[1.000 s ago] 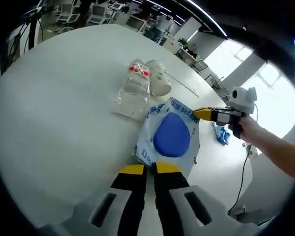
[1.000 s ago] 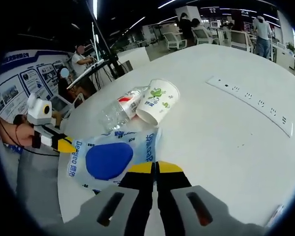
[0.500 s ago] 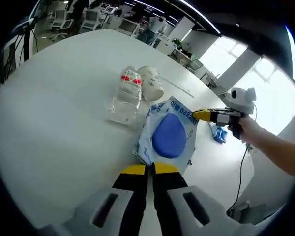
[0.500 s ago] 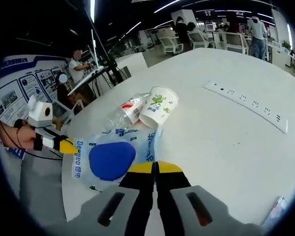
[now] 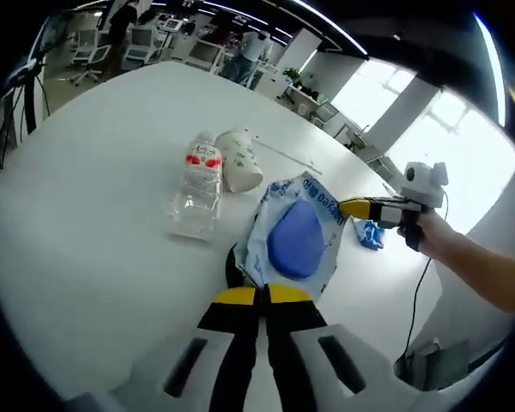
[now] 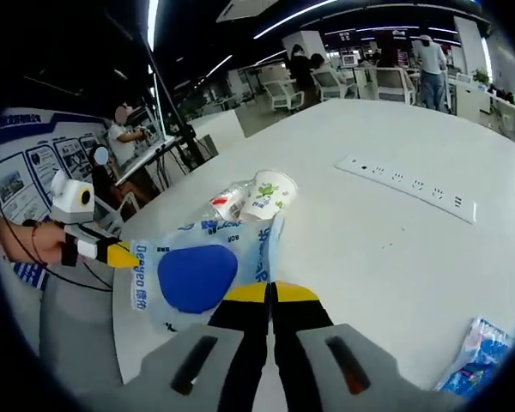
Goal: Arrange the tabletop items into an orderly group along one side of the table until the central work area is clear of visible clutter.
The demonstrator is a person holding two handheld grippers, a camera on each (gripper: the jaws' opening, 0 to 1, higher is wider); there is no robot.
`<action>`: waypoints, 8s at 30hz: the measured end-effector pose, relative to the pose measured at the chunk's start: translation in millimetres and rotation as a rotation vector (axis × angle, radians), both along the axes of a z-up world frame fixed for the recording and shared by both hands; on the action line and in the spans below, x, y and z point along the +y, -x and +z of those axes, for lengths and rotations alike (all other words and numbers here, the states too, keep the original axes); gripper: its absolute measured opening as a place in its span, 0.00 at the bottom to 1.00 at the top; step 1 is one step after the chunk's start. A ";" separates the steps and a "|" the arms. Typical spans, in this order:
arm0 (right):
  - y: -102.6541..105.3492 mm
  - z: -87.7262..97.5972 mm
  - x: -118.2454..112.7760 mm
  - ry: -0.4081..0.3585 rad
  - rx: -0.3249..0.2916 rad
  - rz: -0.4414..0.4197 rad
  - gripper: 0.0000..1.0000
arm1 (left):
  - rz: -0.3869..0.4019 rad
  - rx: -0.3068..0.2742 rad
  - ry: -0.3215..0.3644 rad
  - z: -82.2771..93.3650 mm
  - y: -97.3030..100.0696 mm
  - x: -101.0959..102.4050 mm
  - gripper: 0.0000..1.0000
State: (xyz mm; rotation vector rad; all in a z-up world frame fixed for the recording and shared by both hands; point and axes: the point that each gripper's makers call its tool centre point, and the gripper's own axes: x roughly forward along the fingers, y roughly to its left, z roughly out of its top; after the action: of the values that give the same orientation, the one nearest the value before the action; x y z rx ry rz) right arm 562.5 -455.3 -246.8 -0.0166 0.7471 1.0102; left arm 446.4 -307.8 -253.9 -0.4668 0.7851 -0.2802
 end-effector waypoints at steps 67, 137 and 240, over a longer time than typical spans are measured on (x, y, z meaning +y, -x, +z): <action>11.8 67.5 -128.5 -0.112 -0.122 -0.501 0.00 | -0.372 -0.169 -0.045 72.2 -108.9 -88.8 0.00; -31.8 -27.8 -165.4 0.018 -0.023 -0.691 0.00 | -0.314 -0.010 -0.072 -22.6 -183.7 -126.4 0.00; -31.4 8.1 -148.5 0.004 -0.128 -0.580 0.48 | -0.410 -0.132 -0.055 17.0 -182.2 -125.8 0.65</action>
State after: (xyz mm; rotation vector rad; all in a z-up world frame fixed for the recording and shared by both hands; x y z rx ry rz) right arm 593.9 -603.8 -238.7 0.1249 0.5857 0.4494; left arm 628.6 -433.6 -236.9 -0.2286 0.7530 -0.6618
